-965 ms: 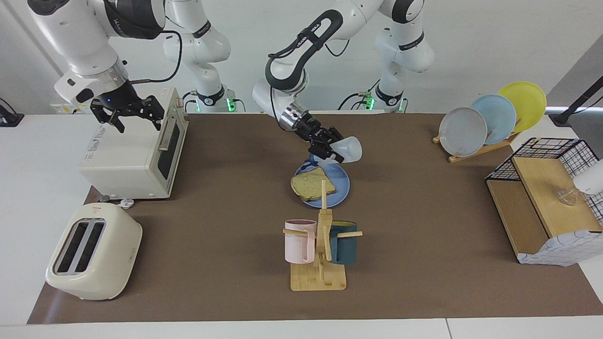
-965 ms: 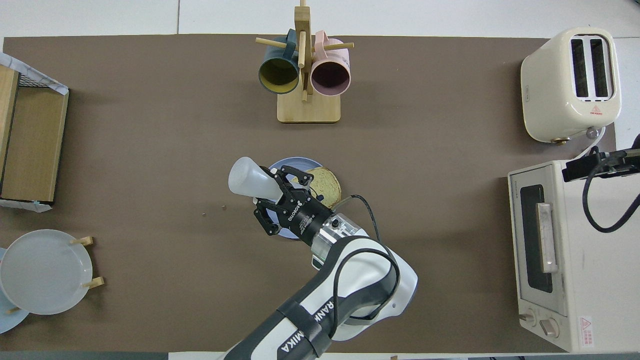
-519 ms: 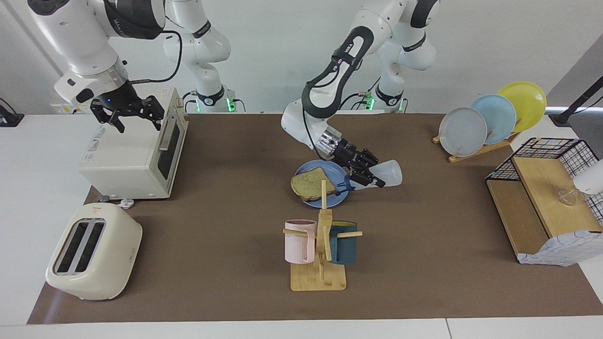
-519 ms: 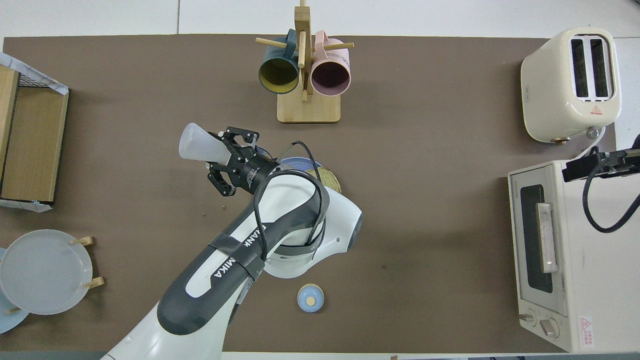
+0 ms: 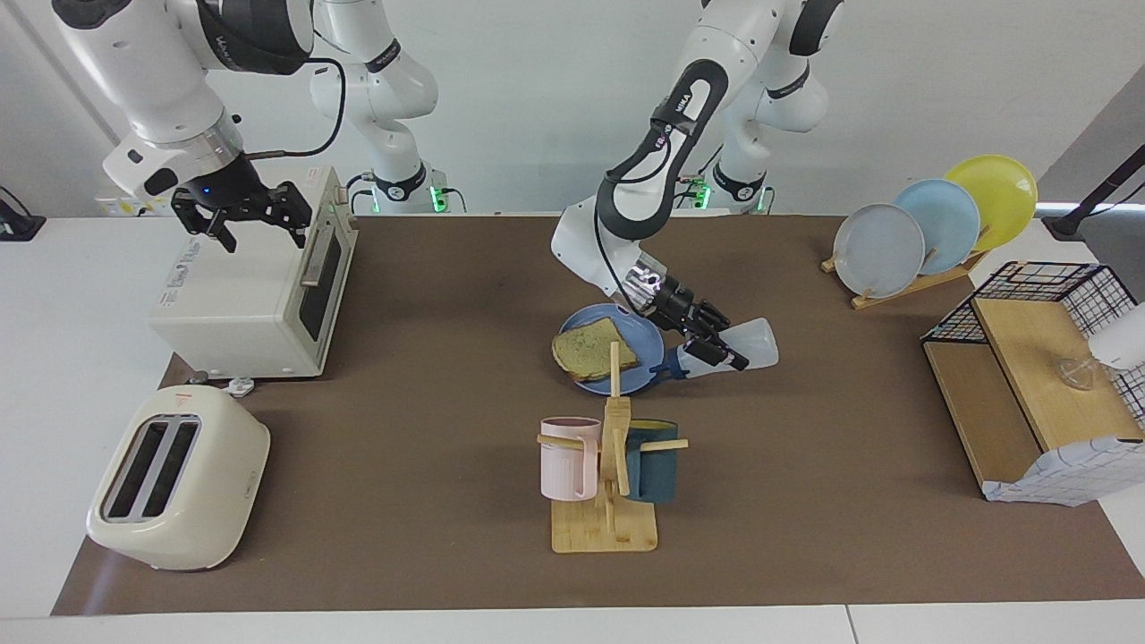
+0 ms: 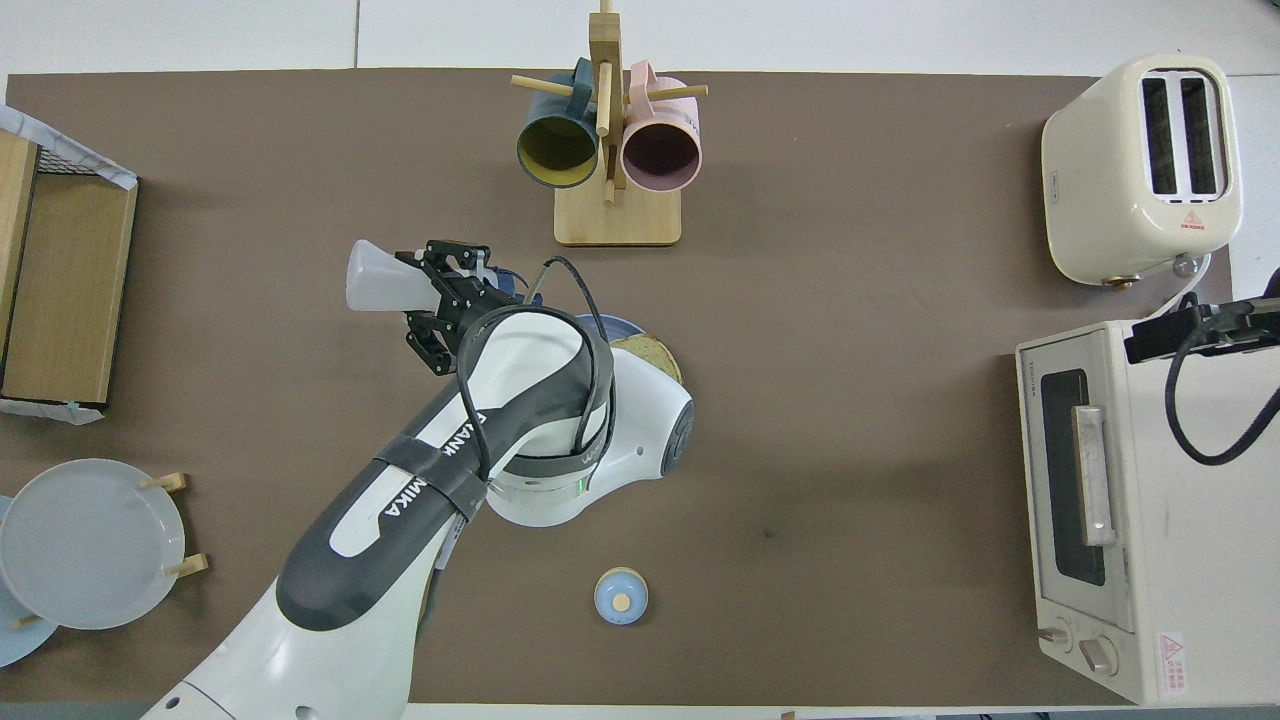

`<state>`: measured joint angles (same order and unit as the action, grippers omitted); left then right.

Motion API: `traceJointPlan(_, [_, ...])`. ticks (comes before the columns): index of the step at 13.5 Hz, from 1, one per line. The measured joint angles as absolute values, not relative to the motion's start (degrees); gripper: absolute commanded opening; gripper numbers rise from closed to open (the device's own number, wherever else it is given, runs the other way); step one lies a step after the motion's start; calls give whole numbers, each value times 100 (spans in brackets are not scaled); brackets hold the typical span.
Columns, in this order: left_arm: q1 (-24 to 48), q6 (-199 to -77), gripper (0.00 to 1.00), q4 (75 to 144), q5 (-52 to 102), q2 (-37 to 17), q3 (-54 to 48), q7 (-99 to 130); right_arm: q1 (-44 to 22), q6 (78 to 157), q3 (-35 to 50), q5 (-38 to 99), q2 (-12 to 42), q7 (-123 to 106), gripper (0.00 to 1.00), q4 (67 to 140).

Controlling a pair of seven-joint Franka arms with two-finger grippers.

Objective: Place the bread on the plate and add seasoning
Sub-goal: 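Move the bottle back away from the plate with the left gripper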

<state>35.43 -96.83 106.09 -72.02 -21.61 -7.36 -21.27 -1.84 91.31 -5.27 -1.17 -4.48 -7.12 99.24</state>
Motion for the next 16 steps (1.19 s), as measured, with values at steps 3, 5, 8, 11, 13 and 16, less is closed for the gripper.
traceJointPlan(3, [3104,-10616,0,10607,-6898,-2158,-735,-1383,-184,9131,-527,-117,-448,-712,100,9924])
traceJointPlan(5, [2641,-11247,0,10597,-6632,-2071,-735,-1226,-184,9131,-527,-117,-448,-712,100,9924])
traceJointPlan(8, [1931,-12171,0,10721,-5970,-1614,-736,-1230,-184,9131,-527,-117,-448,-712,100,9924])
traceJointPlan(11, [1453,-13014,0,10972,-5118,-1256,-740,-1044,-184,9131,-527,-117,-448,-712,100,9924])
traceJointPlan(13, [1233,-13697,0,11115,-4617,-1227,-744,-715,-184,9131,-527,-117,-448,-712,100,9924])
traceJointPlan(16, [699,-15429,0,11696,-4354,-1232,-742,172,-184,9131,-527,-117,-448,-712,100,9924])
